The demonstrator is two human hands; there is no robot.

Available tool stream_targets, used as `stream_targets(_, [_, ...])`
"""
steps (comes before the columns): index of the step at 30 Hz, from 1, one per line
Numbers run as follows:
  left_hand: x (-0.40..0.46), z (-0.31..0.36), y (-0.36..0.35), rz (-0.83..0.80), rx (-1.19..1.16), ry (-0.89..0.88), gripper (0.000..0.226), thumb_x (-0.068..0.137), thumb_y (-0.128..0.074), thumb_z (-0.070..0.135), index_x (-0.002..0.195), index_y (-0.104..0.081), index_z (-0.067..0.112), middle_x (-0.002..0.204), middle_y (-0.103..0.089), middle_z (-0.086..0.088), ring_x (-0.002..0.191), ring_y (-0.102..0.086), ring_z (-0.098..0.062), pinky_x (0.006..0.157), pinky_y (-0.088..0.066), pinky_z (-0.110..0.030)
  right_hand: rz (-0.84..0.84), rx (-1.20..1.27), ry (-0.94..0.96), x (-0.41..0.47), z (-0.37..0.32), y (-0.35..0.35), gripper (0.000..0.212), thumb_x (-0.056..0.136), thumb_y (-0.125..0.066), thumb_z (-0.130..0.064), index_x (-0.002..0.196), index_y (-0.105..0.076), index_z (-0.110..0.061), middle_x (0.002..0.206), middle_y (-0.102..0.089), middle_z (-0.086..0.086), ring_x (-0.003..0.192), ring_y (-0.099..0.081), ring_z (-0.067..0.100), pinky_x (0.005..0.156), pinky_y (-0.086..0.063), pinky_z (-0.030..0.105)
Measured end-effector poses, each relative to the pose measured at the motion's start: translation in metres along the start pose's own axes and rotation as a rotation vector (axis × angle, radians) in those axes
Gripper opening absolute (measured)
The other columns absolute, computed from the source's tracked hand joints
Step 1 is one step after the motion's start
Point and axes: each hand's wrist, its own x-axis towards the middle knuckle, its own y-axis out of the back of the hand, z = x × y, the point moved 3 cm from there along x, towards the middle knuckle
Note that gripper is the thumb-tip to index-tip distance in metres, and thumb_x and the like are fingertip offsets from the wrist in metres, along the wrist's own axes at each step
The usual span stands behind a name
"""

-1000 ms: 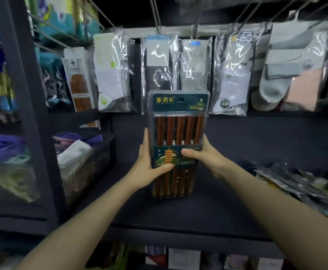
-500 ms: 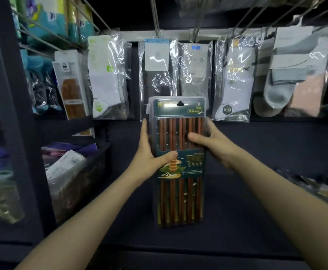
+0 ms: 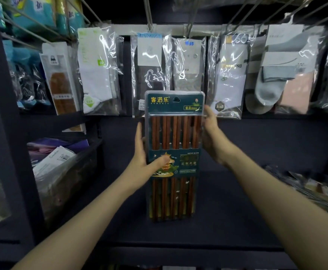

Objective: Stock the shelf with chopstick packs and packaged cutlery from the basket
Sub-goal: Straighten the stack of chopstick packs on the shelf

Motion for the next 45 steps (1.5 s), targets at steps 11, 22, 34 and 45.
stream_targets(11, [-0.035,-0.018,0.012,-0.010,0.013,0.126,0.092,0.082,-0.065,0.033,0.146,0.001,0.038,0.145,-0.030,0.026,0.127,-0.032,0.018,0.104,-0.028,-0.010,0.065,0.067,-0.123,-0.020,0.041,-0.048,0.058,0.080,-0.069,-0.023,0.129,-0.038,-0.015,0.109,-0.064,-0.002,0.092,-0.066,0.008,0.074,-0.052,0.020])
stream_targets(22, [-0.088,-0.045,0.068,0.030,-0.180,0.895,0.063,0.066,-0.073,0.051,0.120,-0.061,0.021,0.118,-0.067,-0.010,0.109,-0.061,-0.029,0.102,-0.044,-0.045,-0.130,0.204,-0.865,-0.021,0.114,-0.136,0.043,0.074,-0.066,-0.055,0.092,-0.068,-0.016,0.088,-0.071,0.007,0.078,-0.066,0.022,0.077,-0.053,0.036])
stream_targets(34, [-0.123,-0.034,0.087,-0.191,1.068,0.184,0.106,0.061,-0.024,0.086,0.144,-0.029,0.020,0.155,-0.023,-0.008,0.144,-0.018,-0.024,0.113,-0.006,-0.030,0.047,0.262,-0.871,0.015,0.117,-0.176,0.041,0.082,-0.061,-0.047,0.098,-0.065,-0.009,0.092,-0.069,0.011,0.080,-0.065,0.026,0.069,-0.052,0.031])
stream_targets(45, [-0.130,-0.039,0.092,-0.242,1.428,-0.084,0.080,0.063,-0.079,0.041,0.132,-0.049,0.015,0.128,-0.057,-0.021,0.116,-0.056,-0.038,0.098,-0.039,-0.053,-0.029,0.378,-0.664,-0.036,0.141,-0.193,0.069,0.071,-0.068,-0.031,0.133,-0.043,-0.014,0.119,-0.064,0.011,0.104,-0.065,0.026,0.086,-0.055,0.042])
